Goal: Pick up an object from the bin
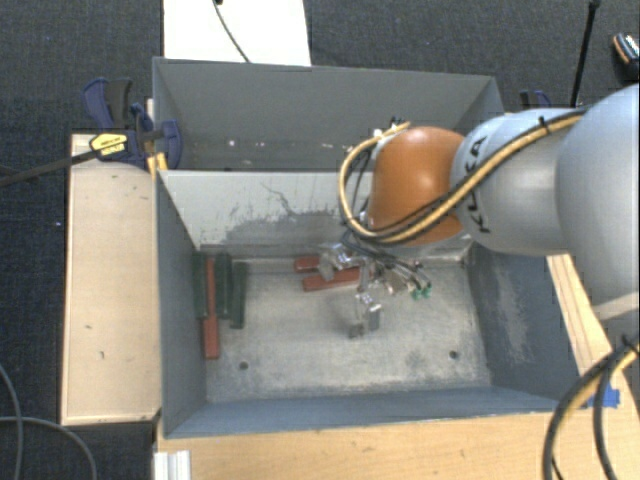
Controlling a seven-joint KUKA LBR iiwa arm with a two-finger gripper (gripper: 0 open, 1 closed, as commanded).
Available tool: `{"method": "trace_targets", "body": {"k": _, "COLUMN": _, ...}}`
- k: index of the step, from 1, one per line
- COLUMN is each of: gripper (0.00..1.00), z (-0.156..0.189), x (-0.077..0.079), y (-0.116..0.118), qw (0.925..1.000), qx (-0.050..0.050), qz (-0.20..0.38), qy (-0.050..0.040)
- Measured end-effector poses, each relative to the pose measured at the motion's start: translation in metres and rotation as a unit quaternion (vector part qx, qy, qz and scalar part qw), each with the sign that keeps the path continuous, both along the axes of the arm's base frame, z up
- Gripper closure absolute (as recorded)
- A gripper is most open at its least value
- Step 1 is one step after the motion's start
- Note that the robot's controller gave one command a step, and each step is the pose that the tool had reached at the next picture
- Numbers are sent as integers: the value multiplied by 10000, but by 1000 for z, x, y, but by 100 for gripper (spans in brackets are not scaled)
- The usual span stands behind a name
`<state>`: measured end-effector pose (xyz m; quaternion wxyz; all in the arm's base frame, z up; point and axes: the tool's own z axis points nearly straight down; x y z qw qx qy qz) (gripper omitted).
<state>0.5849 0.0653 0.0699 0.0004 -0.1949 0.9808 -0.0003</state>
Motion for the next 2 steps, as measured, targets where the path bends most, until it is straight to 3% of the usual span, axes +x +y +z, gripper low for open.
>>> {"method": "trace_targets", "body": {"k": 1, "gripper": 100, "z": 4, "x": 3, "y": 4, "qw": 10000, "qx": 21, "qz": 8, "qy": -44}}
{"method": "trace_targets", "body": {"k": 2, "gripper": 0, "z": 1, "x": 1, "y": 3, "qw": 10000, "qx": 10, "qz": 3, "qy": -12}}
